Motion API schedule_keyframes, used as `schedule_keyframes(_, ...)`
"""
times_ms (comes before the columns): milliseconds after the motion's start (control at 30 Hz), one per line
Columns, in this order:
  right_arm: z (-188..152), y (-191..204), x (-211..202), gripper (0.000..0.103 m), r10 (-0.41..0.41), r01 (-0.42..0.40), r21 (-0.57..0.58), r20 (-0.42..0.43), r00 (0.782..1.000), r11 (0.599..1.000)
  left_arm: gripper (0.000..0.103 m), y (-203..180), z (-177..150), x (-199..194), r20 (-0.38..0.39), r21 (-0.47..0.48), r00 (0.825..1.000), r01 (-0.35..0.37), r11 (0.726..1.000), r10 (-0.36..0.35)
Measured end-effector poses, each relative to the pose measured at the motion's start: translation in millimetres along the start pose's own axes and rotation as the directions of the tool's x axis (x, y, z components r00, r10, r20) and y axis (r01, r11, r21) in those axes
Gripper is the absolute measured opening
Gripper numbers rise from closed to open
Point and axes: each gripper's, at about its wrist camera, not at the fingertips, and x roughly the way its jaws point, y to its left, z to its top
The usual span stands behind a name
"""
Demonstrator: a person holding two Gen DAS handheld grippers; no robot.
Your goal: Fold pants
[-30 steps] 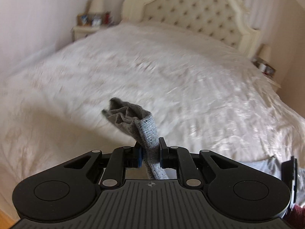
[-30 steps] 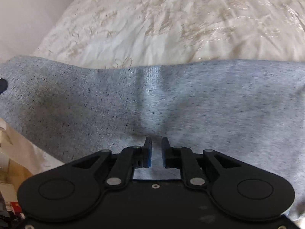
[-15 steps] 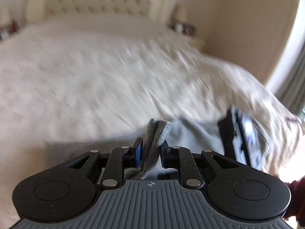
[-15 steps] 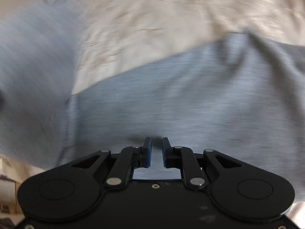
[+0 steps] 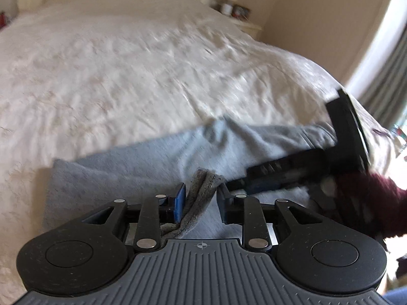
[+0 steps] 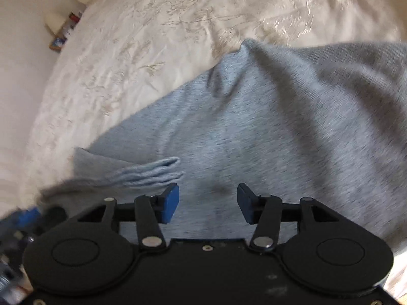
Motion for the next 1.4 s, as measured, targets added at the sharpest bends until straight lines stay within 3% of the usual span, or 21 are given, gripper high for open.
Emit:
schedule_keyframes(233, -2.8, -10.4, 4.0, 0.054, -0.014, 0.018, 0.101, -0.038, 0.999, 0.995, 0.03, -26.7, -18.8, 22.9, -0.157, 0.12, 0.984, 0.104, 0.987, -0.084)
schedule_keyframes(433, -9.2, -24.2, -6.4, 0.055, -0.022, 0.023, 0.148, -0.011, 1.0, 0.989, 0.032, -14.9, -20.9, 21.6, -0.167, 0.052, 0.972, 0.178, 0.983, -0.167)
schedule_keyframes(533, -16.0, -23.6, -9.4, 0.06, 0.064, -0.068, 0.163, 0.024, 0.998, 0.984, 0.037, 9.7, -18.7, 19.4, -0.122, -0.038, 0.989, 0.085, 0.996, -0.089)
schedule_keyframes(633, -22.3, -15.7, -3.8, 0.066, 0.083, -0.084, 0.111, 0.017, 0.996, 0.99, 0.037, 42.3, -16.5, 22.3, -0.122, -0.161, 0.992, -0.037, 0.986, 0.017)
schedule_keyframes(733, -26.8, -5.7, 13.2, 0.068, 0.087, -0.086, 0.073, -0.022, 0.996, 0.994, 0.037, 76.9, -16.5, 23.8, -0.141, -0.274, 0.984, -0.144, 0.951, 0.109)
schedule_keyframes(900, -31.3, 4.3, 32.8, 0.07, 0.079, -0.079, 0.004, -0.045, 0.996, 0.997, 0.037, 115.7, -20.4, 14.6, -0.144, -0.402, 0.974, -0.22, 0.889, 0.176)
schedule_keyframes(933, -31.2, 6.8, 34.4, 0.06, 0.095, -0.096, -0.002, -0.052, 0.994, 0.995, 0.037, 120.0, -21.7, 11.9, -0.145, -0.418, 0.972, -0.231, 0.878, 0.187)
schedule_keyframes(967, -30.2, 9.0, 37.6, 0.027, 0.113, -0.114, -0.008, -0.069, 0.991, 0.993, 0.037, 123.8, -23.6, 8.8, -0.147, -0.432, 0.97, -0.241, 0.869, 0.196)
schedule_keyframes(1000, -29.9, 13.9, 40.4, 0.012, 0.123, -0.125, -0.016, -0.098, 0.988, 0.992, 0.037, 127.5, -25.6, 7.0, -0.149, -0.445, 0.968, -0.249, 0.86, 0.203)
schedule_keyframes(1100, -25.0, 38.7, 26.5, 0.009, 0.135, -0.147, -0.117, -0.105, 0.985, 0.982, 0.037, 133.3, -29.4, -1.6, -0.151, -0.464, 0.965, -0.26, 0.847, 0.214)
schedule_keyframes(1200, -8.9, 76.8, -8.0, 0.008, 0.143, -0.163, -0.281, -0.088, 0.986, 0.946, 0.037, 133.8, -29.1, -5.4, -0.134, -0.466, 0.966, -0.259, 0.846, 0.222)
schedule_keyframes(1300, 13.4, 100.3, -37.3, 0.008, 0.097, -0.094, -0.411, -0.013, 0.995, 0.907, 0.038, 129.0, -24.1, -4.5, -0.116, -0.443, 0.969, -0.249, 0.861, 0.22)
schedule_keyframes(1400, 38.5, 96.4, -29.9, 0.008, 0.013, 0.001, -0.422, 0.03, 0.999, 0.907, 0.04, 123.2, -16.6, 6.3, -0.108, -0.421, 0.974, -0.228, 0.878, 0.201)
